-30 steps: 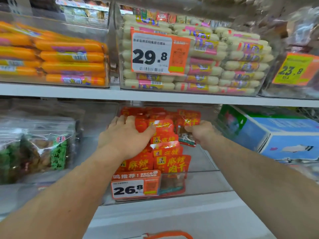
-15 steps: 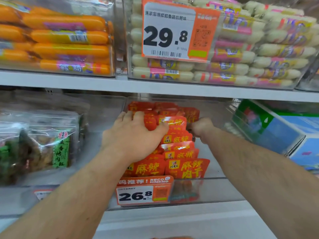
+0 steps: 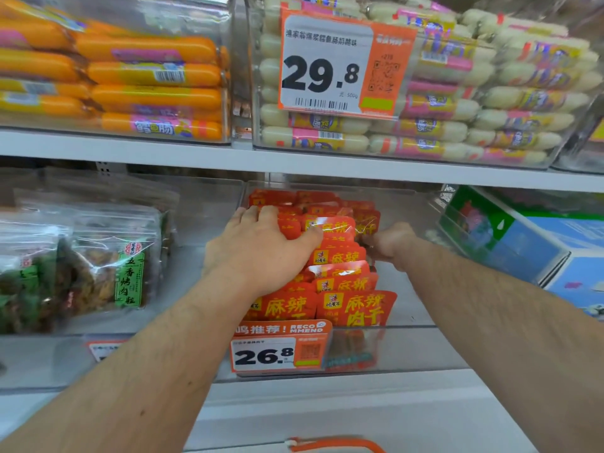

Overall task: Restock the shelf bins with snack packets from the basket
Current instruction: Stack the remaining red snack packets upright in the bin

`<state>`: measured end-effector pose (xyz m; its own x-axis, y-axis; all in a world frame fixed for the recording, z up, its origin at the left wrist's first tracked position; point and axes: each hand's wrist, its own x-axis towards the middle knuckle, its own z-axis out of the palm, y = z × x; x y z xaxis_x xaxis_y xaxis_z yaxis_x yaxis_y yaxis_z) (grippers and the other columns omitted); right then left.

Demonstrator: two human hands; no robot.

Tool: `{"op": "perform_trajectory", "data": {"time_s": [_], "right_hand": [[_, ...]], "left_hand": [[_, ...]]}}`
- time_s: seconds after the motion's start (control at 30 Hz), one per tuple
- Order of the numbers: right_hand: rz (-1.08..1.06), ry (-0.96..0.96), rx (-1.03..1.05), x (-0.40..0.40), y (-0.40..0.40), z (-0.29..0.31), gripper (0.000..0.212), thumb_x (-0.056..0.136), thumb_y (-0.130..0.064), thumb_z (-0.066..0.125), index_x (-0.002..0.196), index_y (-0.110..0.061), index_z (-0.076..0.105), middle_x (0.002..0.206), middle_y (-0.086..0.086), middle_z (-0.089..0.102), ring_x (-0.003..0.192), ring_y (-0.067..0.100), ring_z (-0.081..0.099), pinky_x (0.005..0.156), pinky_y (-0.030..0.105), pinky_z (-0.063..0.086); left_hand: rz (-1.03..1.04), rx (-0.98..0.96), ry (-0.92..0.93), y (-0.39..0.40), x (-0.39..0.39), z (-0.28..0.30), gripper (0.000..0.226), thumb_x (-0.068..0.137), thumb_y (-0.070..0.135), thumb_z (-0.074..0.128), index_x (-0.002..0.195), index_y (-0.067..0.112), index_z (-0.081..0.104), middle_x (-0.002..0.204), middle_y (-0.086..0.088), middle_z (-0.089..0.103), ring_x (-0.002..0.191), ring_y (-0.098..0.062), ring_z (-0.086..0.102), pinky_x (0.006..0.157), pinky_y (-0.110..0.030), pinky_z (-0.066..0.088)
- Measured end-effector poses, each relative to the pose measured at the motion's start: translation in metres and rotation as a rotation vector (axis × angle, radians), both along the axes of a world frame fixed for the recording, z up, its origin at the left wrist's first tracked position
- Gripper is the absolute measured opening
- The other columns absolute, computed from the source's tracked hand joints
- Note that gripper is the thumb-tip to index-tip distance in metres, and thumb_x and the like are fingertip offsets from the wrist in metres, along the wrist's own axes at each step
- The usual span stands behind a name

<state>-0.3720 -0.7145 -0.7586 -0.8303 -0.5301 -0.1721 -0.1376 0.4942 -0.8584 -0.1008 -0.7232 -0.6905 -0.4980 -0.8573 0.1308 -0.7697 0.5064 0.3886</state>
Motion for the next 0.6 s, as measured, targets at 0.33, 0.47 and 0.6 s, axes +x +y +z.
{"op": "perform_trajectory", "data": {"time_s": [0.33,0.47,0.6], "right_hand": [[-0.073,0.309,-0.124,0.044,0.067,0.043,0.015,0.083,-0.012,0.066,0.095,-0.004,0.069,0.085,0.009,0.068,0.081,0.026,0.067,0.074,0.041,0.059],[-0.047,0.627,-0.447,0.119,0.116,0.056,0.012,0.083,-0.014,0.061,0.075,-0.023,0.066,0.068,-0.006,0.064,0.065,0.001,0.056,0.063,0.012,0.041],[0.162,0.573,-0.674,0.19,0.147,0.023,0.019,0.076,-0.018,0.061,0.063,-0.031,0.058,0.056,-0.007,0.058,0.055,0.009,0.055,0.056,0.028,0.047]], "left_hand": [[-0.071,-0.028,0.386,0.005,0.016,0.008,0.055,0.089,0.056,0.052,0.133,0.024,0.051,0.132,0.0,0.059,0.128,-0.022,0.047,0.121,-0.048,0.01],[-0.265,-0.44,0.577,0.043,0.047,0.0,0.037,0.08,0.038,0.054,0.109,0.019,0.066,0.108,0.001,0.066,0.102,-0.023,0.059,0.097,-0.046,0.043],[-0.578,-0.461,0.567,0.089,0.079,-0.05,0.024,0.077,0.029,0.053,0.092,0.016,0.067,0.086,0.003,0.066,0.079,-0.023,0.061,0.072,-0.035,0.048]]}}
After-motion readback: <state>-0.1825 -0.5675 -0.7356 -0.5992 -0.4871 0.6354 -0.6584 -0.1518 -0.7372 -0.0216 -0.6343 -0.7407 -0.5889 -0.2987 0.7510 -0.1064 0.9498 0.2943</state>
